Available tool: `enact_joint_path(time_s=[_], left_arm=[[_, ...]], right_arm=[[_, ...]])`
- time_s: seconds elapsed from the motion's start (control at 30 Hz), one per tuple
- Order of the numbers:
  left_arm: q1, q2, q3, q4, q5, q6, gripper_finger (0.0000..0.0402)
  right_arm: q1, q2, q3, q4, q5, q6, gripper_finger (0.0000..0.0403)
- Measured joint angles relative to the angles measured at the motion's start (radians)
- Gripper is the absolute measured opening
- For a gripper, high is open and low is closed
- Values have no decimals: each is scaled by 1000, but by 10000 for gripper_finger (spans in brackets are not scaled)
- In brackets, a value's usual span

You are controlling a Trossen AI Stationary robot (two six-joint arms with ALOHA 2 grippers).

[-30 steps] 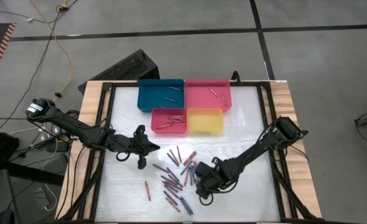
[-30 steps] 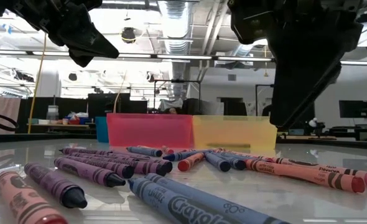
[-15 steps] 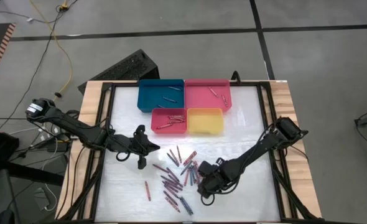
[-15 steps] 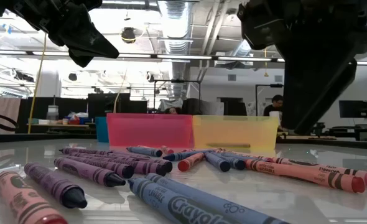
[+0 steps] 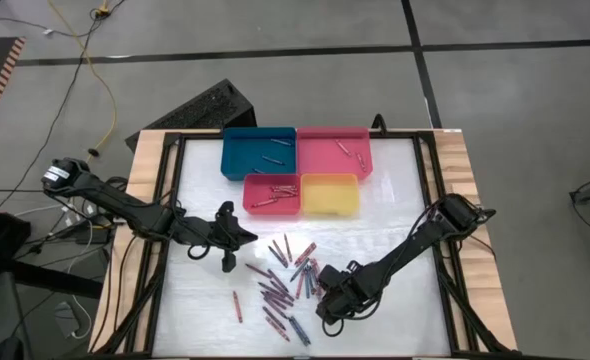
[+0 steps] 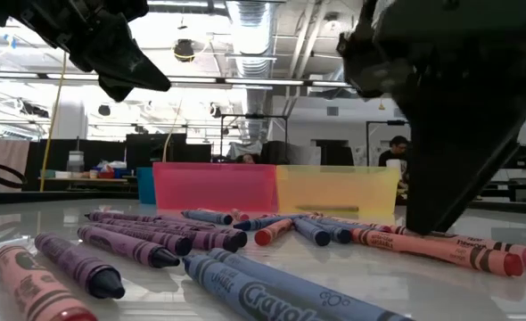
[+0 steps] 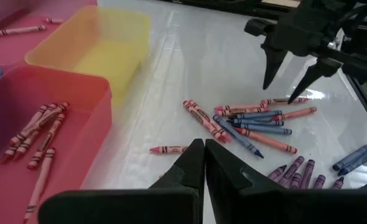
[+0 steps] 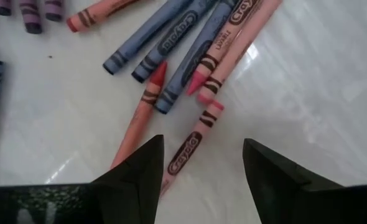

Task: Sort crayons
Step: Put the pink crayon into the pink bin

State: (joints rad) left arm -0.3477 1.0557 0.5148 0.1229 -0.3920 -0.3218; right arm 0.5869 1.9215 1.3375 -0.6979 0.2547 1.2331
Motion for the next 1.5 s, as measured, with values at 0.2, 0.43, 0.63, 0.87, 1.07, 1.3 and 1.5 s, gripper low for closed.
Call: enact_joint_path(time_s=[0.2, 0.43, 0.63, 0.87, 1.07, 1.3, 1.5], left_arm=[[0, 31, 0, -1, 3, -28, 0], [0, 40, 0, 4, -6, -38, 0], [0, 40, 0, 3, -7, -38, 0], [0, 40, 0, 3, -8, -38, 0], [0, 40, 0, 3, -9, -38, 0], [0, 40, 0, 3, -9, -38, 0], [0, 40, 0, 3, -9, -38, 0]], right_arm=[[0, 25, -1, 8, -5, -3, 211], [-1, 29, 0, 10, -9, 5, 171], [0, 29, 0, 5, -6, 6, 98], [0, 29, 0, 6, -5, 0, 40], [0, 28, 0, 9, 8, -34, 6], [-14, 9, -2, -34, 11, -38, 5], [-43, -56, -2, -165, 42, -71, 4]])
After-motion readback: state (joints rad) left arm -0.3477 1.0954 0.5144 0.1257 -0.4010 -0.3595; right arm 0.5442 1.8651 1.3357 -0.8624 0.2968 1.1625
